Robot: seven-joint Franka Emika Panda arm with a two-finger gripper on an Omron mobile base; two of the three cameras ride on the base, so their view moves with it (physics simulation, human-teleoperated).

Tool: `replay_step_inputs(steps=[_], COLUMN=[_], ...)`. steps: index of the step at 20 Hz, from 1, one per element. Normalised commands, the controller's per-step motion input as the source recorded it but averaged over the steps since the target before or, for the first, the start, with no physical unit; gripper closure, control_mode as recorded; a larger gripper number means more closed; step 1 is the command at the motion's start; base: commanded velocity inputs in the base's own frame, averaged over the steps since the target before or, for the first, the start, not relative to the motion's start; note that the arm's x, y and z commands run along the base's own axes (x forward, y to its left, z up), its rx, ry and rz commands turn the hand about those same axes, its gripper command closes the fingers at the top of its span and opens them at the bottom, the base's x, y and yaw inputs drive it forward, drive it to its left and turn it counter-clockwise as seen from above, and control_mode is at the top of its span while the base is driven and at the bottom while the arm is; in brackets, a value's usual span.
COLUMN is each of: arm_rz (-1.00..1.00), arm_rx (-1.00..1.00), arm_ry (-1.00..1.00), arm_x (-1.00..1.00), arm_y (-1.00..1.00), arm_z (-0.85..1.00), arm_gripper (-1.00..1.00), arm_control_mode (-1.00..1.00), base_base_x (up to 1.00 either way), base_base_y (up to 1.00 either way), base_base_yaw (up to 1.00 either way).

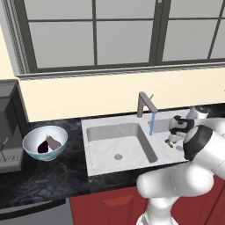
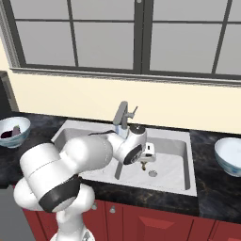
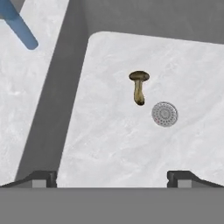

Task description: Pick the eggplants from the sink and place them in one bowl. Place the mushroom in the other bowl. Then turn off the sink faucet.

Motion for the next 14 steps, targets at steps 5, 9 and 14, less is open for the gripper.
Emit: replay_step_inputs(steps=[5,9,14], arm_rz=[0.00,0.00,0.00], arm_rx=[0.03,0.00,0.00], arm_ry=[0.00,0.02,0.04], arm_x=[0.25,0.38,0.40], arm_y=[-0.16,-0.02,-0.02], arm_z=[-0.35,-0.31,-0.29], arm_gripper=[-1.00,-1.00,-1.00], arm_control_mode=[-1.00,-1.00,-1.00], base_base_x=[0.00,0.00,0.00], base_base_y=[0.00,0.00,0.00], base_base_yaw=[0.00,0.00,0.00])
